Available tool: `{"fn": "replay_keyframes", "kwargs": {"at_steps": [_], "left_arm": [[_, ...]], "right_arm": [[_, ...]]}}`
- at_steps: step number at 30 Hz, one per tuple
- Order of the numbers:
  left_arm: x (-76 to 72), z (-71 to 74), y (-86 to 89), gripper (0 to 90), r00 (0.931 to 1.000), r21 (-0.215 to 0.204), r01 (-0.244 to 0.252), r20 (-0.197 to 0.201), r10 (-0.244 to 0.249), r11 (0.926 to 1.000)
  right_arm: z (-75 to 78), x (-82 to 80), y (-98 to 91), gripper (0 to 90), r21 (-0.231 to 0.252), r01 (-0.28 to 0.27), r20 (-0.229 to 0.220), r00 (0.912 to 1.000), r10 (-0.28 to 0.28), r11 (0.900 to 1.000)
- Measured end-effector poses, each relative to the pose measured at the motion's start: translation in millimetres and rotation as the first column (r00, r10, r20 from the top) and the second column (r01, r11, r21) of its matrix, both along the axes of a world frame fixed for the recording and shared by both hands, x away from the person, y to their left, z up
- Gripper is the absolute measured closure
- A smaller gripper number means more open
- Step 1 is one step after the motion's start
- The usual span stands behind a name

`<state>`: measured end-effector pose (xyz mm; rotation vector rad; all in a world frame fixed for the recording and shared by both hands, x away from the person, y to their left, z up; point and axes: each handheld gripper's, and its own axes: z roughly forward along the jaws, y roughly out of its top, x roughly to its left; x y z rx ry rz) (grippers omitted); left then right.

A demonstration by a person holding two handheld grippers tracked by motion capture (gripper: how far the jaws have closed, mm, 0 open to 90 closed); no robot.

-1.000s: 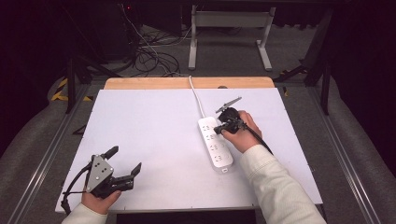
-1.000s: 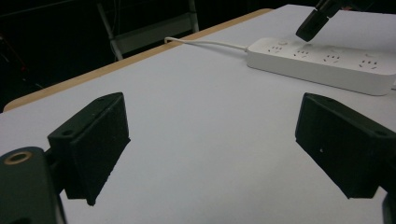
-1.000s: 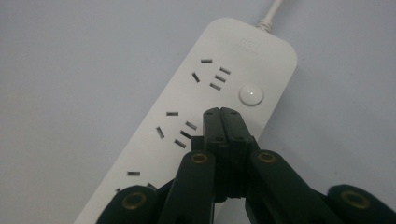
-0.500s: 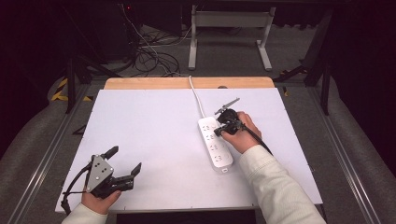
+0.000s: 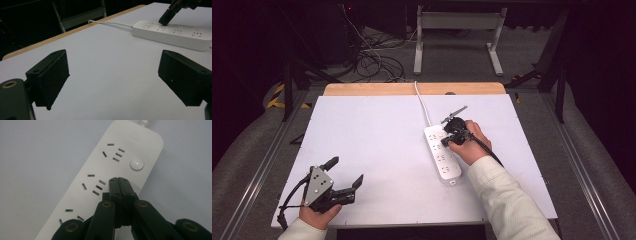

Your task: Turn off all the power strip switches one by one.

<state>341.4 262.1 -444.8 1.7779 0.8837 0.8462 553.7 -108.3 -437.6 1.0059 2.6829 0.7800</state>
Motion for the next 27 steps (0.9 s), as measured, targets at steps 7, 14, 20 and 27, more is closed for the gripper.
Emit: {"fn": "replay_keyframes", "kwargs": {"at_steps": [7,14,20,27], "left_arm": [[-0.3,-0.3,-0.4,10.5,1.0000,0.001,0.000,-0.005,0.000,1.0000],[0.0,-0.5,-0.4,10.5,1.0000,0.006,0.003,-0.007,-0.003,1.0000],[0.4,-0.7,-0.5,10.5,1.0000,0.006,0.002,-0.008,-0.002,1.0000],[-0.5,-0.4,-0.1,10.5,1.0000,-0.002,-0.001,-0.004,0.001,1.0000]], "right_arm": [[-0.1,-0.7,0.4,90.0,-0.001,0.014,0.000,0.9999,-0.014,0.9999],[0.2,-0.6,1.5,90.0,-0.004,0.020,-0.004,0.9998,-0.020,0.9998],[-0.1,-0.7,1.8,90.0,-0.004,0.029,-0.007,0.9995,-0.029,0.9996],[-1.0,-0.7,0.1,90.0,0.009,0.035,-0.009,0.9994,-0.035,0.9994]]}}
